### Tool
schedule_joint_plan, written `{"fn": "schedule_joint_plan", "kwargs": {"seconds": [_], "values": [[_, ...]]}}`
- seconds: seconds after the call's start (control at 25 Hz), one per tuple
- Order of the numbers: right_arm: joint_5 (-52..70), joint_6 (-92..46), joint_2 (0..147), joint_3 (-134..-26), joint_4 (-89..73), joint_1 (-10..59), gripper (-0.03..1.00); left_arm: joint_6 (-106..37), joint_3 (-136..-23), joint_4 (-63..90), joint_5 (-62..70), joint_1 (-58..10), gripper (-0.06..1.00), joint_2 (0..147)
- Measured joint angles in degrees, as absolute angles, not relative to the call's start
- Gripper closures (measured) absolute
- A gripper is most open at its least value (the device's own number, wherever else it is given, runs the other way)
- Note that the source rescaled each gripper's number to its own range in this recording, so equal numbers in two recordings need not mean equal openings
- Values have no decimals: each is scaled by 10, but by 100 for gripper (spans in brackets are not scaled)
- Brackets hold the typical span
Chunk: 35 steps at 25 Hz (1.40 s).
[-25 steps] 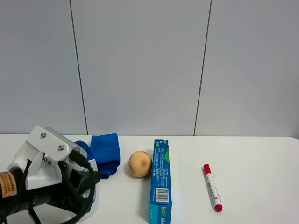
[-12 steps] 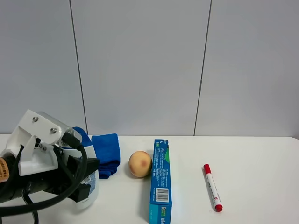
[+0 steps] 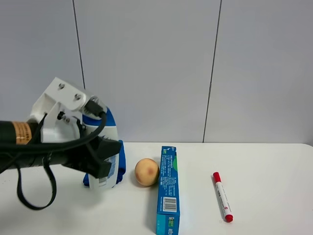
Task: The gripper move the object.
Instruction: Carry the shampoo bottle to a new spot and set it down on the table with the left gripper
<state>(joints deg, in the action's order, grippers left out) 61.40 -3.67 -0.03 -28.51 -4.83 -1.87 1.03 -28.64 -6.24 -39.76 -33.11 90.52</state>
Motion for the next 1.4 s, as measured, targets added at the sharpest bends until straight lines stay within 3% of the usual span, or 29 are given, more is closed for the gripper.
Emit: {"fn": "schedule_joint_plan", "kwargs": {"seconds": [0.6, 1.4], "values": [[614, -37, 0, -285, -48, -19, -3, 146, -517, -135, -227, -354, 94, 906], [614, -37, 0, -285, -48, -19, -3, 164, -682, -156, -212, -389, 94, 1067]]}}
